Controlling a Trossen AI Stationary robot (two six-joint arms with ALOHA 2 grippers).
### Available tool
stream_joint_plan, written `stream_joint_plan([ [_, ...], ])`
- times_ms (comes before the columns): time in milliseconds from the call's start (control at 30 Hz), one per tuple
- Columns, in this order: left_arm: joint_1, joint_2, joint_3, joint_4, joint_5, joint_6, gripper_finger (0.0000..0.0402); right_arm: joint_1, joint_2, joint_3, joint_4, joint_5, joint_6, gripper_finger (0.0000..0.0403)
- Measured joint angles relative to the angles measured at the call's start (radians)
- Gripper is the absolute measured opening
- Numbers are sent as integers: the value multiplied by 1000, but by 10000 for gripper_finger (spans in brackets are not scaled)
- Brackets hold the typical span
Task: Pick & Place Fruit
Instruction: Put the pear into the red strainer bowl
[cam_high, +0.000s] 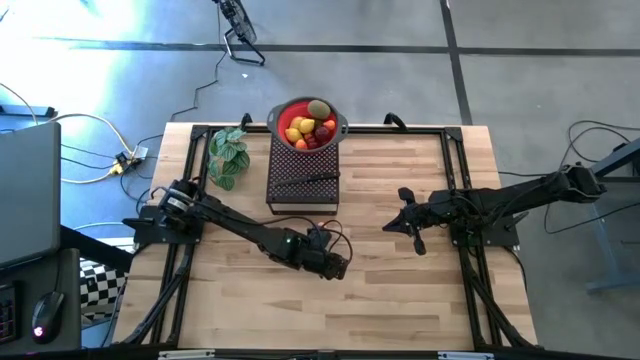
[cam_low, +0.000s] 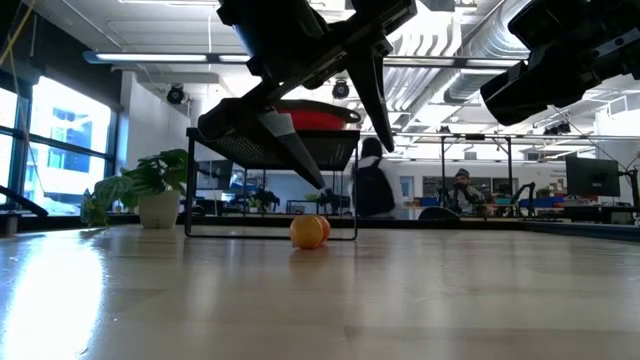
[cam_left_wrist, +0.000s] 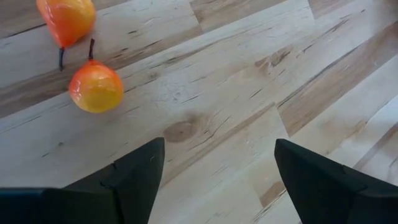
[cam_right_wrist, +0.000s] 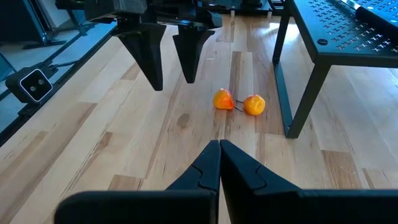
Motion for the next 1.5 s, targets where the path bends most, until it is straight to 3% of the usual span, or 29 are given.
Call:
stream_joint_plan([
  [700, 0, 0, 0, -2, 0, 0, 299, 0, 0, 0, 0, 0, -26, 2],
  [1133, 45, 3, 0, -141, -45, -47, 299, 0, 0, 0, 0, 0, -26, 2],
  [1500, 94, 11, 1, -148, -19, 85, 299, 0, 0, 0, 0, 0, -26, 2],
])
